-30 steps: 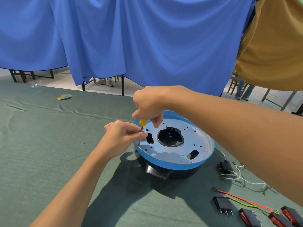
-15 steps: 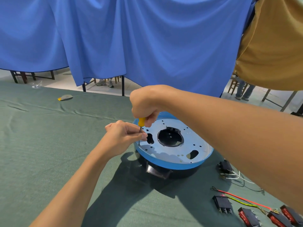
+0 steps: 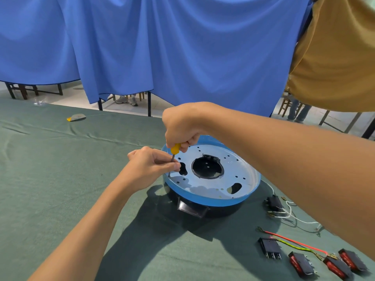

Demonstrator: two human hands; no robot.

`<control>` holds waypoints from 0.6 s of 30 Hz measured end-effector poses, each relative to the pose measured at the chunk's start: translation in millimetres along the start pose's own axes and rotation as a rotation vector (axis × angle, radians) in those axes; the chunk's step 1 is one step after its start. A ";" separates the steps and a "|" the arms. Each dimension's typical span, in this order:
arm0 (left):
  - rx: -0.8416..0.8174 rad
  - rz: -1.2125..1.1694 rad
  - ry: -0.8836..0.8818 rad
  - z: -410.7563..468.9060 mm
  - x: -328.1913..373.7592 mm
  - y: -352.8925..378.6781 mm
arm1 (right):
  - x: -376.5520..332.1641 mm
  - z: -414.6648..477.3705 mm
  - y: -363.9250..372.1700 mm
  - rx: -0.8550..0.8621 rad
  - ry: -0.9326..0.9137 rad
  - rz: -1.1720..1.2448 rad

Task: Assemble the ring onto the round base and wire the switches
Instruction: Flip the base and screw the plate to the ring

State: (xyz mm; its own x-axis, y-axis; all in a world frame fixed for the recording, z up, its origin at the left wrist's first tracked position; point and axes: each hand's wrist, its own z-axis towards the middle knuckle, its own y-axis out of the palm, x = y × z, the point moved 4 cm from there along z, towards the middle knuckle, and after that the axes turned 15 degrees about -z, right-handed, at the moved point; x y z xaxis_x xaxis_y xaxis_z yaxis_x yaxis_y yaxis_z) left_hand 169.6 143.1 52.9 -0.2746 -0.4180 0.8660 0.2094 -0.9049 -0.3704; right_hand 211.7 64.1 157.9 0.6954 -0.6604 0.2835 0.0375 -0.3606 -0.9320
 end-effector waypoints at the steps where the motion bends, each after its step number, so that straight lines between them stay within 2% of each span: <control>1: -0.003 0.005 0.003 0.1 0.3 0.4 | 3.4 1.0 2.2 -0.049 0.034 0.092; 4: -0.006 0.020 0.017 0.0 -0.5 0.5 | 8.4 -0.4 3.8 -0.065 0.046 0.128; 8: -0.010 0.021 0.005 1.2 -2.0 0.0 | 2.5 -6.6 -4.4 0.042 -0.114 -0.120; 12: -0.027 -0.006 -0.018 1.8 -5.3 -2.2 | -6.7 -7.2 -7.8 0.135 -0.208 -0.240; 14: -0.012 -0.032 -0.038 1.7 -7.8 -3.3 | -11.7 -2.6 -7.4 0.142 -0.198 -0.252; 18: 0.027 -0.051 -0.043 0.8 -8.2 -2.4 | -17.9 7.1 -8.6 0.033 -0.084 -0.256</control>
State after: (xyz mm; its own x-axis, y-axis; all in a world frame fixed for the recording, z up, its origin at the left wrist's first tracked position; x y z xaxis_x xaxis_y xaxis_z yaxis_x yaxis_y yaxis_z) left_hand 172.0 148.8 47.0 -0.2447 -0.3674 0.8973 0.2213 -0.9222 -0.3172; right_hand 204.0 83.6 159.2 0.7169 -0.4932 0.4928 0.2427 -0.4861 -0.8395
